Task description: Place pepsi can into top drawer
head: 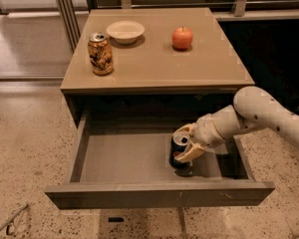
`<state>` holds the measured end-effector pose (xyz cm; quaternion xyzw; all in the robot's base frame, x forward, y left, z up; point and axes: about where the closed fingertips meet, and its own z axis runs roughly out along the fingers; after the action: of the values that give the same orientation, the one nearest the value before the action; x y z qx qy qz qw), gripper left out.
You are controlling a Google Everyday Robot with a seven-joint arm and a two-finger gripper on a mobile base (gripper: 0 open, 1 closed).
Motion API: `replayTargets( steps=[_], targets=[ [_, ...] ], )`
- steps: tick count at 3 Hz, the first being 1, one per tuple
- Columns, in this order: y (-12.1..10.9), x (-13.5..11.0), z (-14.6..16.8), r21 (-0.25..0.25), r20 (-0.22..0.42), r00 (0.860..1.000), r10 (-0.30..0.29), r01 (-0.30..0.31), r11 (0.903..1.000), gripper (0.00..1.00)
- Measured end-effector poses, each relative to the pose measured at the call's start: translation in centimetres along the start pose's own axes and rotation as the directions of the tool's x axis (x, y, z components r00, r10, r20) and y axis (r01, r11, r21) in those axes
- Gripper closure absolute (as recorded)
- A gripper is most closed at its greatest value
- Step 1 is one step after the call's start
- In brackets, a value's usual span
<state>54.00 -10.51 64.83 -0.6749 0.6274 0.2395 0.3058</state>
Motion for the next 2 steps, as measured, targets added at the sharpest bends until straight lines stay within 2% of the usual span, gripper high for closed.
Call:
replayTargets(
  steps=[1, 2],
  targets=[
    [0.00, 0.00, 0.00, 0.000, 0.000, 1.000, 0.000, 0.000, 1.0000, 0.11],
    [0.00, 0.00, 0.01, 0.000, 0.000, 1.000, 0.000, 0.000, 1.0000, 0.00]
  ],
)
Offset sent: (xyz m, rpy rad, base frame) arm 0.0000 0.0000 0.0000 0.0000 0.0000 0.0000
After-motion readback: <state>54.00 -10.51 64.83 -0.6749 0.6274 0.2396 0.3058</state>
